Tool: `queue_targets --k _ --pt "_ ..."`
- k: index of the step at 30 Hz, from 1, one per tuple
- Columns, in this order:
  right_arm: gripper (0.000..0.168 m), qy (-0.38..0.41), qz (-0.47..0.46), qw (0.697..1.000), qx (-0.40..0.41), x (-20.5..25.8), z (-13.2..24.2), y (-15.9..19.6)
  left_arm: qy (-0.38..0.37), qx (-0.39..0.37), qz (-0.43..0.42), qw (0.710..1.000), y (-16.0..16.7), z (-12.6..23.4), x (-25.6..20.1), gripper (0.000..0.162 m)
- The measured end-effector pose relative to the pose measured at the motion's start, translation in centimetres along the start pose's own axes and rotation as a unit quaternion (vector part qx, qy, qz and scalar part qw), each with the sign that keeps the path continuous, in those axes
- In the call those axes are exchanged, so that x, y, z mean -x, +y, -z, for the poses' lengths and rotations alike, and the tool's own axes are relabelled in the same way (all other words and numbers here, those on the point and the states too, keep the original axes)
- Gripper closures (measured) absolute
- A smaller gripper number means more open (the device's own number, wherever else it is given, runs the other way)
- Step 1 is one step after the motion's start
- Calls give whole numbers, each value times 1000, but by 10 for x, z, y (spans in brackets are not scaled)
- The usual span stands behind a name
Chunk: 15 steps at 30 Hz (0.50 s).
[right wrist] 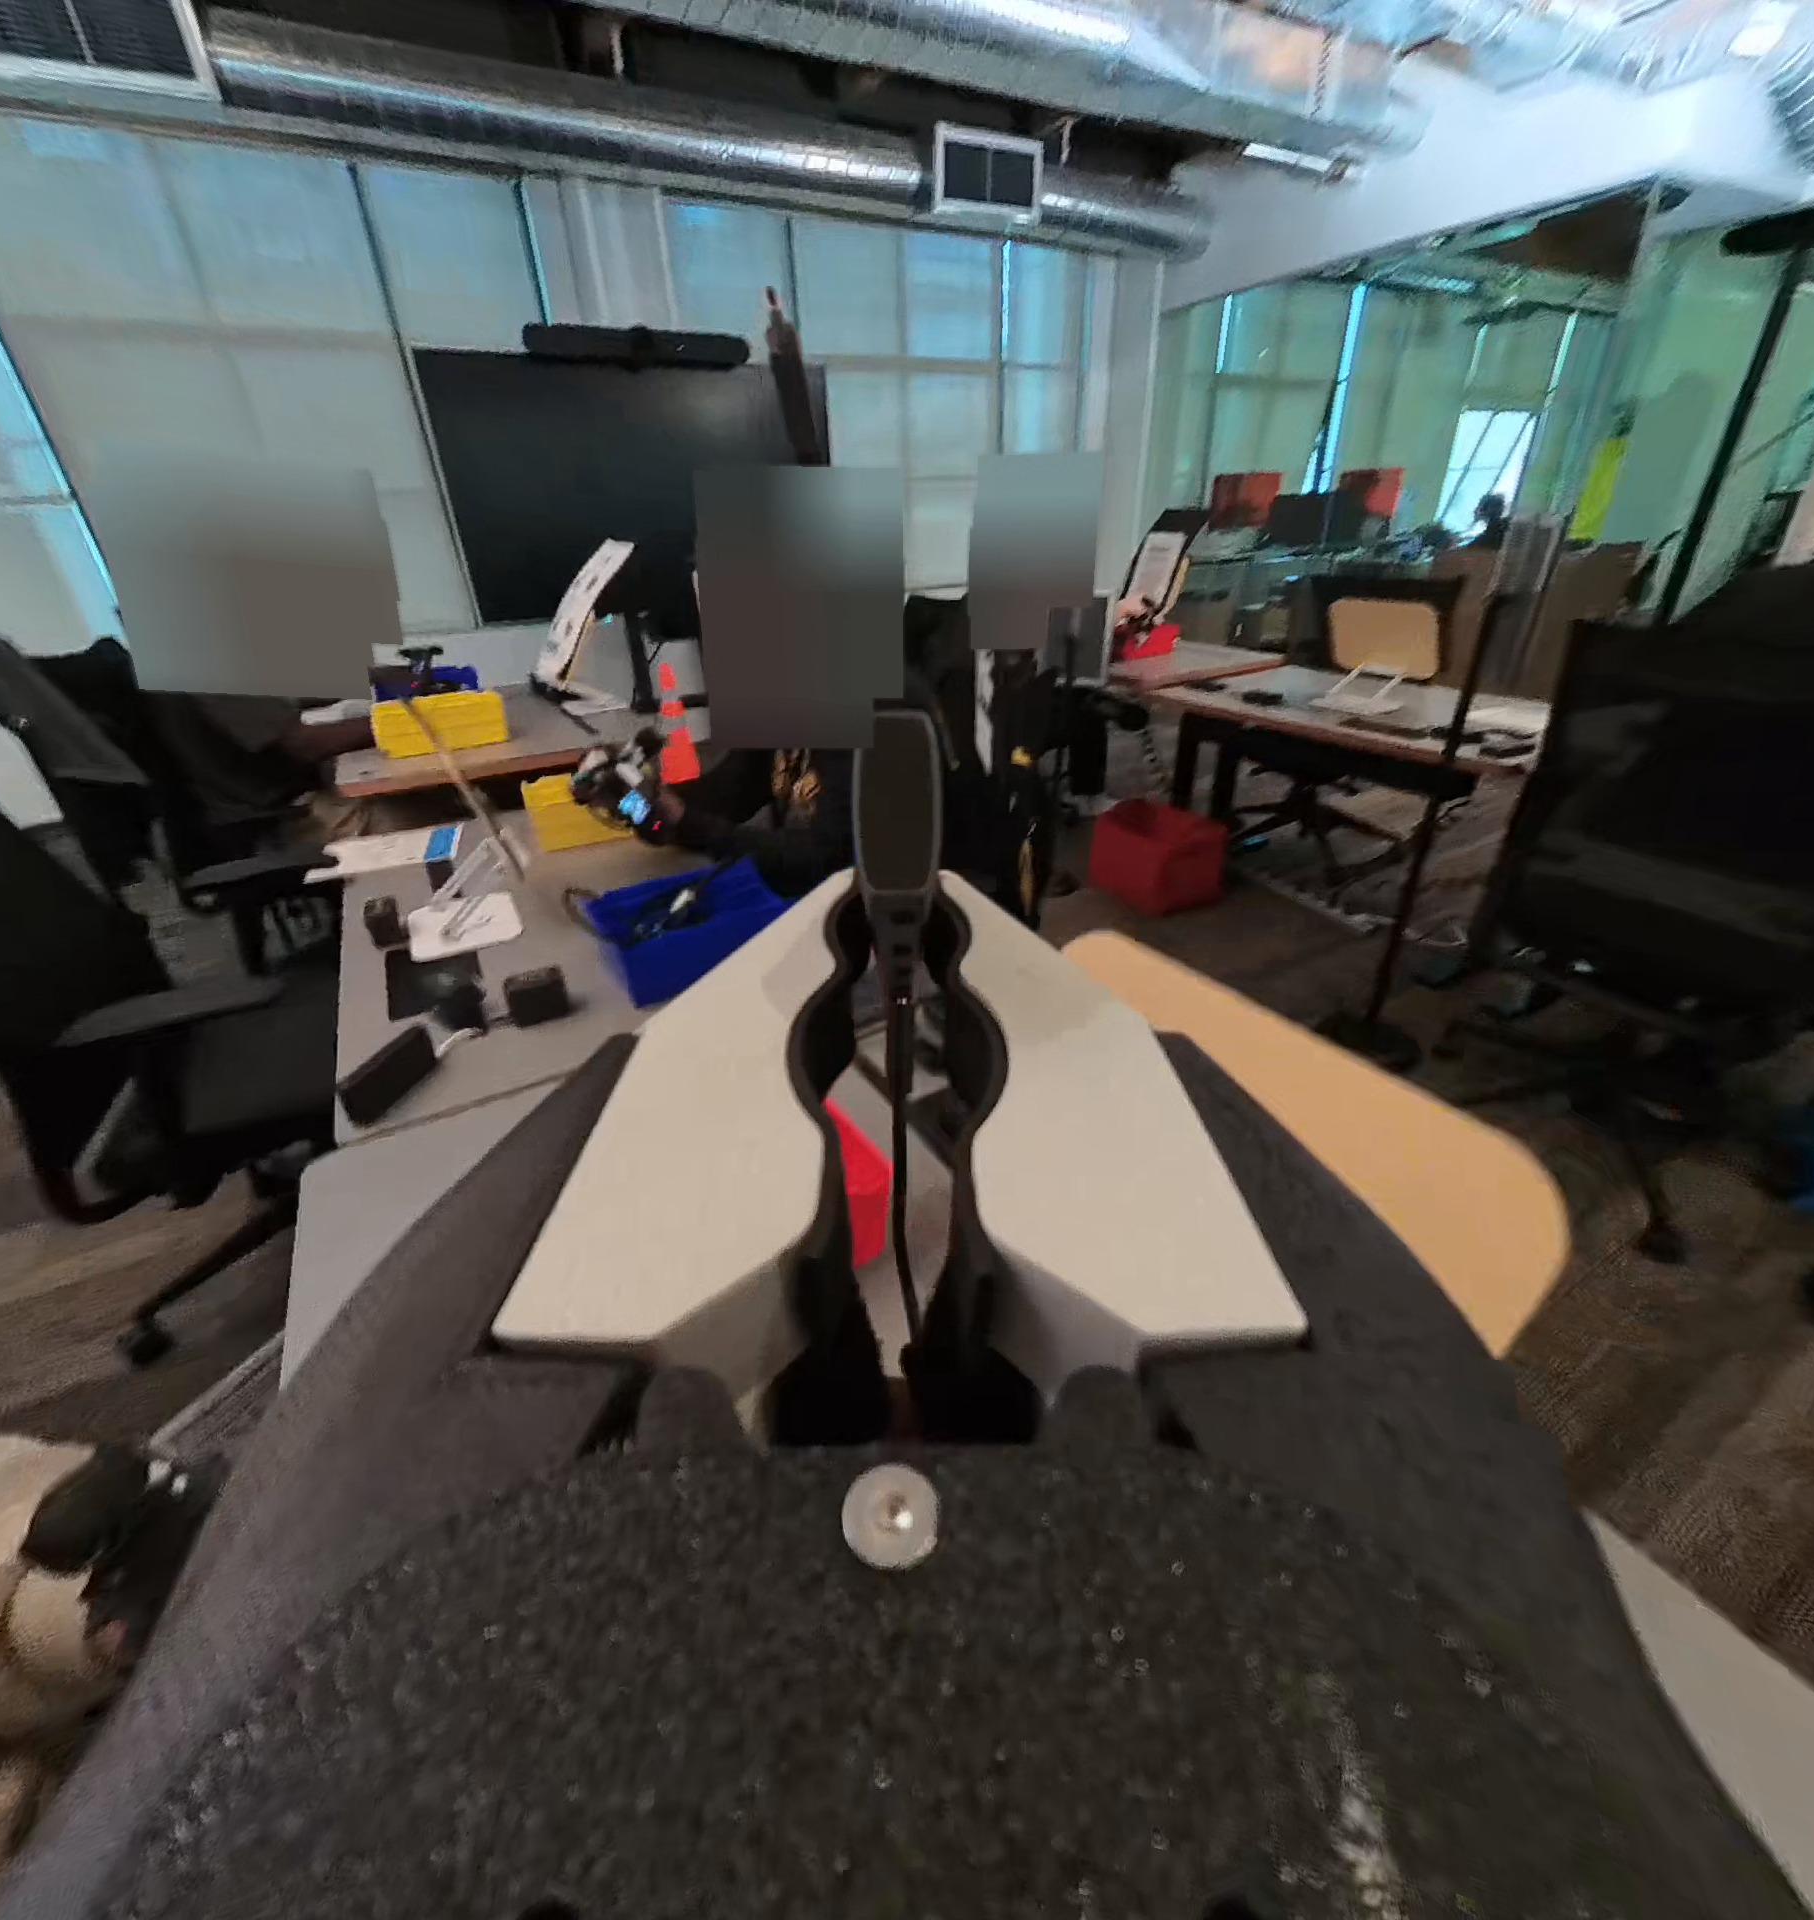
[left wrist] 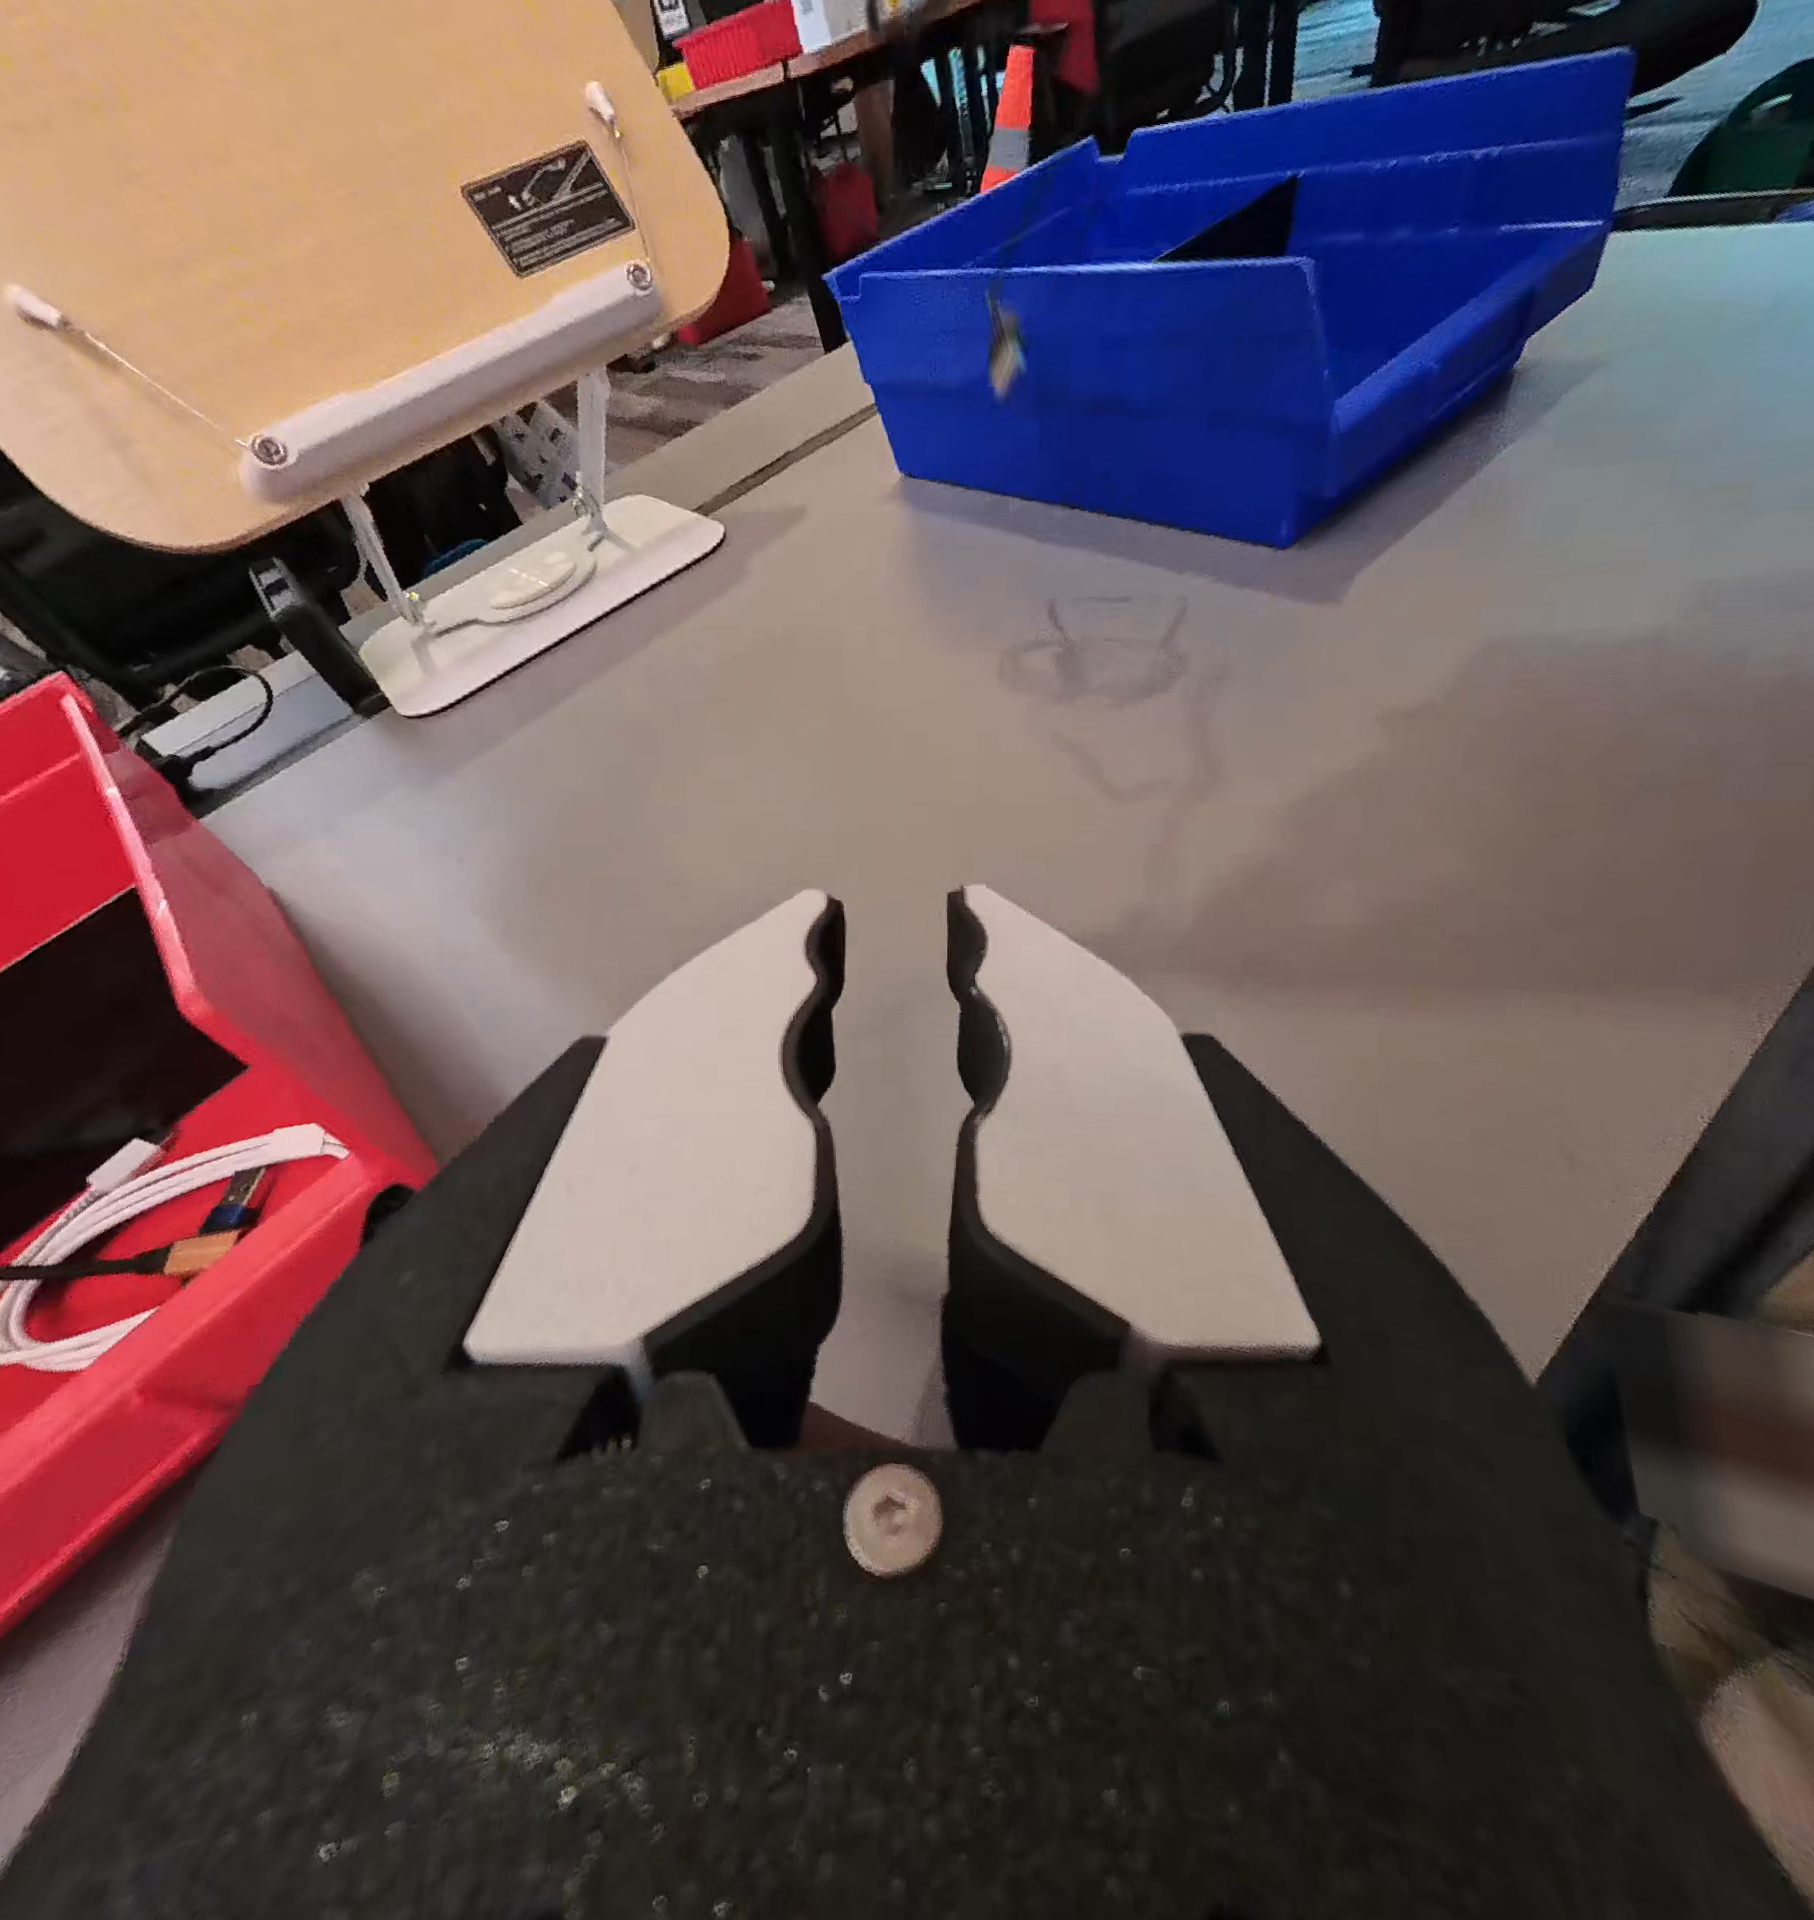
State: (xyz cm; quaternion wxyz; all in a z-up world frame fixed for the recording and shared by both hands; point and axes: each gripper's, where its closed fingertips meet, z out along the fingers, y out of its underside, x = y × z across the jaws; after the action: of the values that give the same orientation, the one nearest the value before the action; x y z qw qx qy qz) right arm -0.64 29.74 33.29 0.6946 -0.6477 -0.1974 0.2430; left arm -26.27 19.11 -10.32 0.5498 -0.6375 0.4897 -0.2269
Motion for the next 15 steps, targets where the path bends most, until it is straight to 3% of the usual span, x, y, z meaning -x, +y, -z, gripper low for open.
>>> queue_targets --k 3,7,10,15 --pt "160 7 -15 1000 -15 -28 8 -47 -4 1 -17 1000 0 0 -2 144" --pt "160 56 -8 998 2 -72 21 -46 -4 10 -34 999 4 -2 -5 144" --pt "159 76 -49 996 23 -108 32 1 0 12 -29 999 5 -2 -6 144" --pt "160 82 -81 990 76 -163 57 116 4 19 -19 1000 7 -4 -6 144"
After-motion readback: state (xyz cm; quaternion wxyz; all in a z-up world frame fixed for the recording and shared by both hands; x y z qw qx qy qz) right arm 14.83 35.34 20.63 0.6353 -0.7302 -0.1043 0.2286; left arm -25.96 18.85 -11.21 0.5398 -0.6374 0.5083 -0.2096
